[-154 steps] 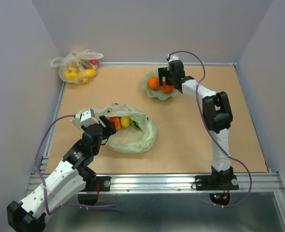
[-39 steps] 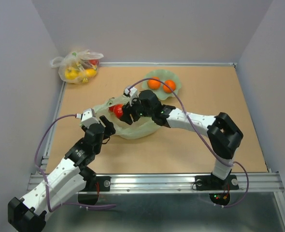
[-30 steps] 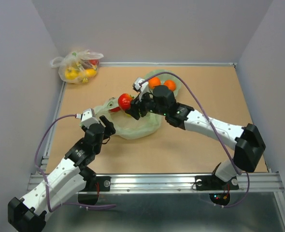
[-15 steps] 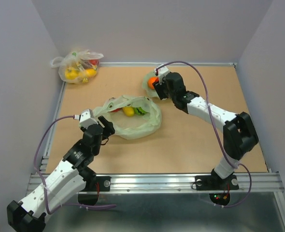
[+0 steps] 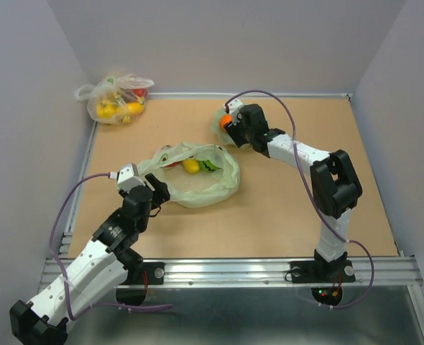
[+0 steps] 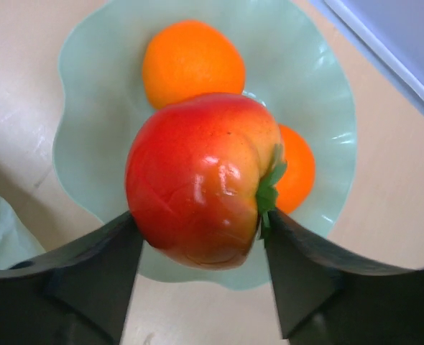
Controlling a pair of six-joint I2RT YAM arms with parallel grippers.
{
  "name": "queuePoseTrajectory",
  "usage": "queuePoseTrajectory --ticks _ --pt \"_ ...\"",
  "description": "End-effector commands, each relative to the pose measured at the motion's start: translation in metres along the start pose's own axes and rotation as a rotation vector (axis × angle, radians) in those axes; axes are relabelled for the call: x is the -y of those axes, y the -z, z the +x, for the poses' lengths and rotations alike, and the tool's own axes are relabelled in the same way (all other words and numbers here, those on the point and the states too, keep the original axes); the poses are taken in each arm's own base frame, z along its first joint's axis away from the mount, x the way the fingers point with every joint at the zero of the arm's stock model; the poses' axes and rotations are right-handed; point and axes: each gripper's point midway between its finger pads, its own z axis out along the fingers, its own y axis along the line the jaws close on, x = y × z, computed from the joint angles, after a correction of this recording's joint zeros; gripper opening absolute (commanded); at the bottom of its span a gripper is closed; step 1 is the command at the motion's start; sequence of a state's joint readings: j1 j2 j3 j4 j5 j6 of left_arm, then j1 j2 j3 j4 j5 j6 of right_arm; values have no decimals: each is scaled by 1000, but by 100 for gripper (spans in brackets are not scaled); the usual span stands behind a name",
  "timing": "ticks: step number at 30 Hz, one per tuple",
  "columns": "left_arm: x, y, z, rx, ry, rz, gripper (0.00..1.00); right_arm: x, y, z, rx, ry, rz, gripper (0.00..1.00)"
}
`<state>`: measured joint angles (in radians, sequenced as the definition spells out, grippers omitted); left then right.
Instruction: Untie the knot of the plastic bag and take out the fruit
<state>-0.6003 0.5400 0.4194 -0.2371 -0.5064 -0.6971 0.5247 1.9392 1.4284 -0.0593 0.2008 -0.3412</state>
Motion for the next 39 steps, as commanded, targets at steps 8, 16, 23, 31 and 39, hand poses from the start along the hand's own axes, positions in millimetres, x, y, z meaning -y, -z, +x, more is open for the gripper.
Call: queuePoseTrajectory --ticks 8,16,23,31,39 --pt "3 4 -17 53 36 -3 76 21 19 -48 123 -6 36 96" --pt "7 4 -19 49 31 7 76 16 74 -95 276 -113 -79 95" --pt "12 1 -18 36 12 11 76 -48 159 -152 462 -185 -471 86" --pt "20 -4 -19 28 -8 28 76 -176 172 -131 326 -122 -747 80" --pt "24 -5 -20 28 -27 39 77 -224 129 -99 151 -218 -791 71"
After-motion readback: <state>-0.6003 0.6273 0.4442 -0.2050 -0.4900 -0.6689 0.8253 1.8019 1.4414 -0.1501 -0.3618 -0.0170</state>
